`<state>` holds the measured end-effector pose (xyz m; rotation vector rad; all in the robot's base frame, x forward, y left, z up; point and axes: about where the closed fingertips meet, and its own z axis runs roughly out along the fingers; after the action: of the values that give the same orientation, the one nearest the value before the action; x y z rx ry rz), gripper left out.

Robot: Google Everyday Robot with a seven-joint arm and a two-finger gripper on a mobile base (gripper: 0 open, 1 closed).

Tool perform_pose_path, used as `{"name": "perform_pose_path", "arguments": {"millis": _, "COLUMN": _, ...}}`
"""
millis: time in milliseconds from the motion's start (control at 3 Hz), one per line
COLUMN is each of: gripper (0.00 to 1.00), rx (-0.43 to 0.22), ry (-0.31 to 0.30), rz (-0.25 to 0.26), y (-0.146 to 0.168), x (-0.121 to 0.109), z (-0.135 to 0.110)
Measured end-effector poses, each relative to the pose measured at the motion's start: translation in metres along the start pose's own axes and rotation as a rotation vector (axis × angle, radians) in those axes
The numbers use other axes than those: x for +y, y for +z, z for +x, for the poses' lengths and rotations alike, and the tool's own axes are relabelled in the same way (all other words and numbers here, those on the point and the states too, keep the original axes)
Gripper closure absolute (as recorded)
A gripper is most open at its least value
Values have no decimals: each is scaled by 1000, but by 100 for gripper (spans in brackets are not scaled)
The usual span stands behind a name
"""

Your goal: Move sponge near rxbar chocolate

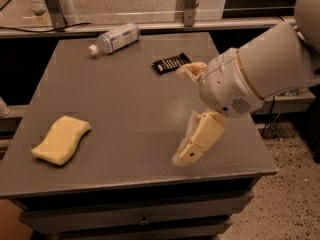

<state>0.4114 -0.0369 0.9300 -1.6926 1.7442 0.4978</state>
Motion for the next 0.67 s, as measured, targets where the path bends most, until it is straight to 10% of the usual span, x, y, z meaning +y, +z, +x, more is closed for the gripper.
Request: {"name": "perform_pose_path", "arguments": {"millis": 667, "gripper": 0, "rx": -150, "ry": -31, "rz": -25, "y": 88, "x": 8, "z": -18}}
